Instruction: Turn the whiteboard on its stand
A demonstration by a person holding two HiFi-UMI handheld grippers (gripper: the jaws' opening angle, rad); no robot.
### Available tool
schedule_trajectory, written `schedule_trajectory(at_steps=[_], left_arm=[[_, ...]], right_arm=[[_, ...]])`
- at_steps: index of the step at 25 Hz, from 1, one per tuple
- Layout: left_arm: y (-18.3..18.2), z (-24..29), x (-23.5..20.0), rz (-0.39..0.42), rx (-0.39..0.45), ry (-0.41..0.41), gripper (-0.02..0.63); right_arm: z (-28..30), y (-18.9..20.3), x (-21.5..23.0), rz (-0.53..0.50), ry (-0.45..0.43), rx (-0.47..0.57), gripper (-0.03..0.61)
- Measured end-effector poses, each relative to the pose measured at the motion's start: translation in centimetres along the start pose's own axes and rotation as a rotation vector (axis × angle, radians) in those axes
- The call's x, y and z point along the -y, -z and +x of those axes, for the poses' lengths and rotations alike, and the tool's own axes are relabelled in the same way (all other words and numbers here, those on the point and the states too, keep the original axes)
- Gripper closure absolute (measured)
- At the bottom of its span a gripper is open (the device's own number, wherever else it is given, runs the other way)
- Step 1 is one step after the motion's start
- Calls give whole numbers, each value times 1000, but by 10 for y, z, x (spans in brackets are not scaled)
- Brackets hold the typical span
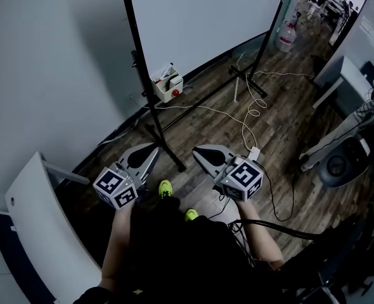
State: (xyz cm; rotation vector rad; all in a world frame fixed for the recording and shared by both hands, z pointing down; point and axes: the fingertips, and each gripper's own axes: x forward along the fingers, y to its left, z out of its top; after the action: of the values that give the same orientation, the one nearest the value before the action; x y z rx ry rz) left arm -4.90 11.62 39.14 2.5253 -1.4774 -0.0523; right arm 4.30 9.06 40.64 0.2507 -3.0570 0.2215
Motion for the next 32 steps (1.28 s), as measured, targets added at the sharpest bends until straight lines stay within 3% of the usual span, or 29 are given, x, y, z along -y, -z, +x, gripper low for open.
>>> schedule_trajectory(at_steps=[16, 20, 32], left_arm=[[-22, 48, -86, 21, -1, 47, 588], [-35, 62, -116, 31, 0, 44, 560], [-77, 94, -193, 90, -6, 67, 556]], right_arm=[[60, -6, 66, -10, 62, -44, 574], [80, -14, 86, -11, 72, -50, 574], [139, -34, 130, -8, 128, -52, 574]])
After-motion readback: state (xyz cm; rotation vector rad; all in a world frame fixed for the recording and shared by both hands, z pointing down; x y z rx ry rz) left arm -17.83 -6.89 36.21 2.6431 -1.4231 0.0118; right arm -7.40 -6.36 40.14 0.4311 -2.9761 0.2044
